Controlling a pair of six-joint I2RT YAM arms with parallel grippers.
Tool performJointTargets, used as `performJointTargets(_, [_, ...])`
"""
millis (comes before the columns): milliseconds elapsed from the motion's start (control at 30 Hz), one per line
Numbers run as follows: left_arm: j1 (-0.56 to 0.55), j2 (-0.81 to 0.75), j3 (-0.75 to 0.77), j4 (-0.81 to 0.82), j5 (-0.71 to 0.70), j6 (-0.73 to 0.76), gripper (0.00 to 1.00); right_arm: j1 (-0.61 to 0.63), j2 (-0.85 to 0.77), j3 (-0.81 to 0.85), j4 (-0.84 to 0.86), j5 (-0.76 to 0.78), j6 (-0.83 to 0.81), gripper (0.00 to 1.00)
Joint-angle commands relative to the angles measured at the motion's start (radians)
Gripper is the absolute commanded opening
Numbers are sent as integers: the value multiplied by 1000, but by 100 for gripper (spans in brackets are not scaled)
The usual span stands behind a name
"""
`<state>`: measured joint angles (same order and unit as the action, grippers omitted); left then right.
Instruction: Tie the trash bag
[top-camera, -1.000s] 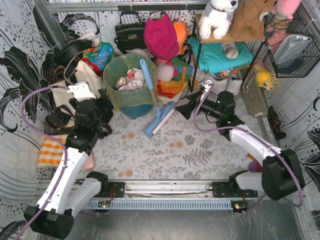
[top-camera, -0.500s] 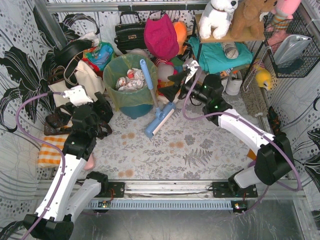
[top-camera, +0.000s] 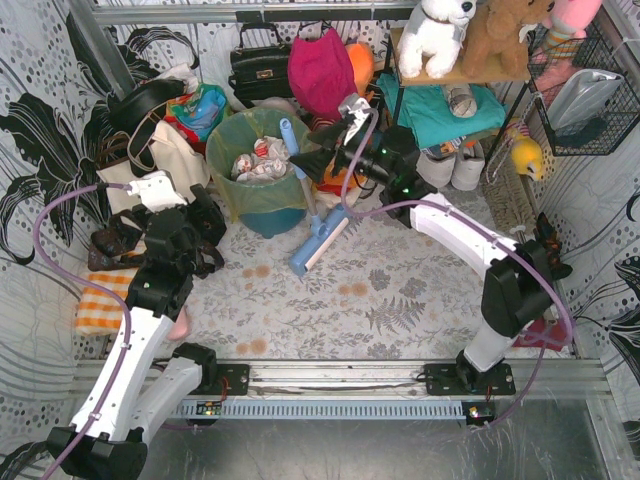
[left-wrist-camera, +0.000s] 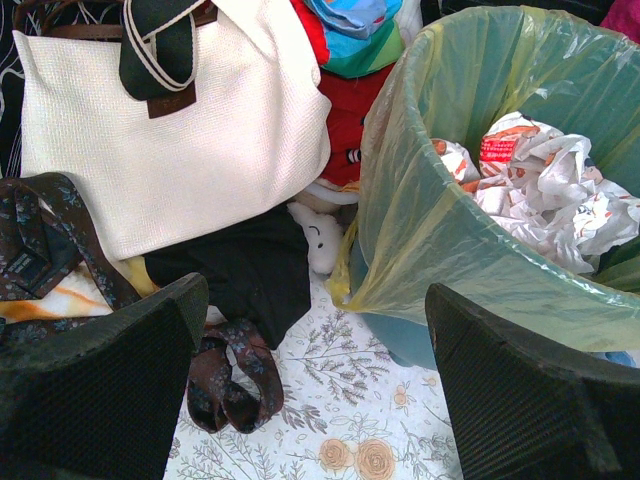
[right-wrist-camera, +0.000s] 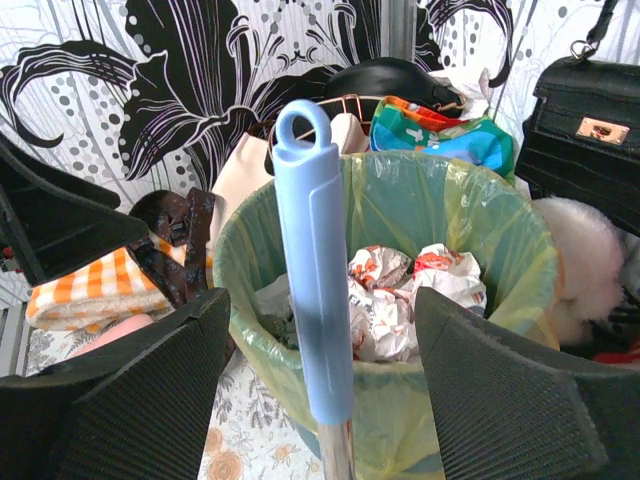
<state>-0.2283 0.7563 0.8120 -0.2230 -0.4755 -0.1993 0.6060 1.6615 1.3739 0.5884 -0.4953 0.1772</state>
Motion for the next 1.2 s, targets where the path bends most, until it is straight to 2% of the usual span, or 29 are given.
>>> performJointTargets(0, [-1, -20, -9, 28, -14, 11, 98, 6, 76, 95, 51, -37, 21, 73])
performJointTargets(200, [-1, -49, -22, 43, -18, 11, 98, 12, 147, 163, 61, -79, 31, 65])
performJointTargets(400, [-1, -61, -26, 48, -15, 12, 98, 17, 155, 164, 61, -85, 19, 55])
performJointTargets(700, [0, -58, -26, 43, -9, 12, 98, 17, 140, 171, 49, -118, 5, 26])
performJointTargets(867, [-1, -50, -25, 43, -8, 11, 98, 17, 75, 123, 40, -46, -15, 19])
performJointTargets(1033, [-1, -45, -26, 44, -4, 11, 98, 8, -15, 103, -88, 96, -114, 14])
performJointTargets(1167, [-1, -37, -24, 42, -2, 11, 98, -69, -86, 71, -163, 163, -132, 9])
